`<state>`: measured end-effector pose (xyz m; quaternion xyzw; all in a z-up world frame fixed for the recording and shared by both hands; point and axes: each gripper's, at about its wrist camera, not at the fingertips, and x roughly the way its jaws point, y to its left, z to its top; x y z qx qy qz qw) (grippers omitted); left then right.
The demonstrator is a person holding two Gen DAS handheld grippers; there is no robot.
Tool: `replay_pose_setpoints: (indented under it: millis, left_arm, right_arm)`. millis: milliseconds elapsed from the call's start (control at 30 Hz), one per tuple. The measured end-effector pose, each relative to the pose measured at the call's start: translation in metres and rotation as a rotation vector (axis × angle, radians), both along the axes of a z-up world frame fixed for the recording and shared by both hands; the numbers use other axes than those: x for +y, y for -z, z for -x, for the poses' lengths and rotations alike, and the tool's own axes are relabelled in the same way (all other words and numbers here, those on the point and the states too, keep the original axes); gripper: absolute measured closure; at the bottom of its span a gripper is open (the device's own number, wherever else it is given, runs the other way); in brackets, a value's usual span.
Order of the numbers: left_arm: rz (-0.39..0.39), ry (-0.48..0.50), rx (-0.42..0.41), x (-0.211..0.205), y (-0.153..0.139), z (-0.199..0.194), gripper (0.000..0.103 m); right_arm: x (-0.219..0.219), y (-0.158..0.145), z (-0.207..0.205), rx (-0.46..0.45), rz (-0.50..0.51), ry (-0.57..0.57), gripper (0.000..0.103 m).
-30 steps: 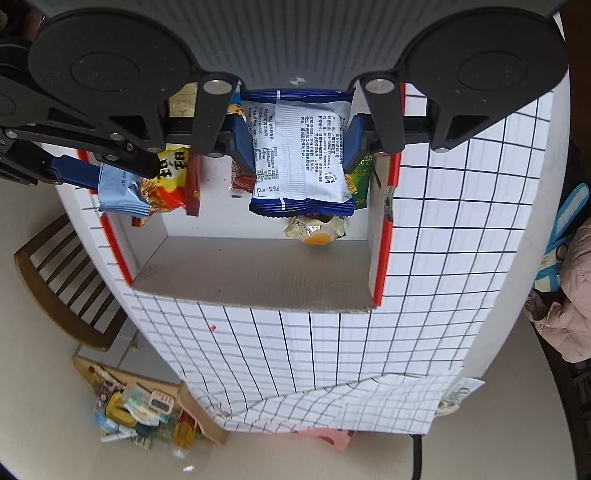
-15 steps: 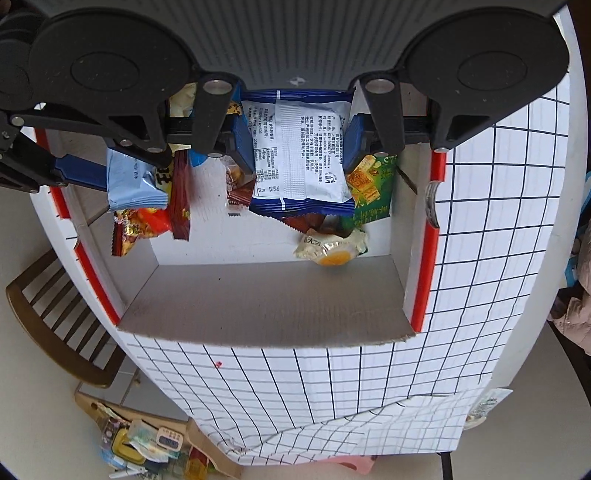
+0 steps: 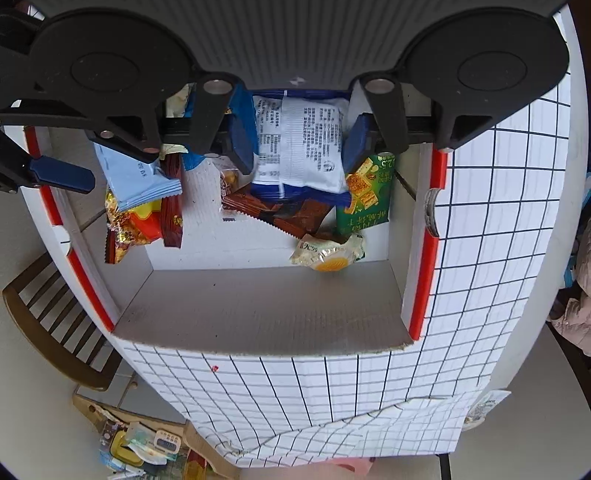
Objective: Organize snacks
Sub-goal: 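Open both tools to drop both packs into the box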
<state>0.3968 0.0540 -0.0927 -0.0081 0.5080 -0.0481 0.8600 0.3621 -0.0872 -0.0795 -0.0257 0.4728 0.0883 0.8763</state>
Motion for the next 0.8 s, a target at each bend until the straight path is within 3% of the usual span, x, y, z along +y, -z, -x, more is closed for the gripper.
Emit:
replay_pose_setpoints:
  millis: [667,800]
  left_arm:
    - [0.012,-0.027,-0.111,-0.006,-0.050,0.061,0.045]
    - [0.012,-0.039,-0.143,-0.007,-0.059,0.080,0.041]
  right_arm:
    - [-0.019,-0.047,0.049,-0.084,-0.077,-0.040,0.024]
    - [-0.021,-0.056,0.065,-0.104,-0.091,-0.062,0.020]
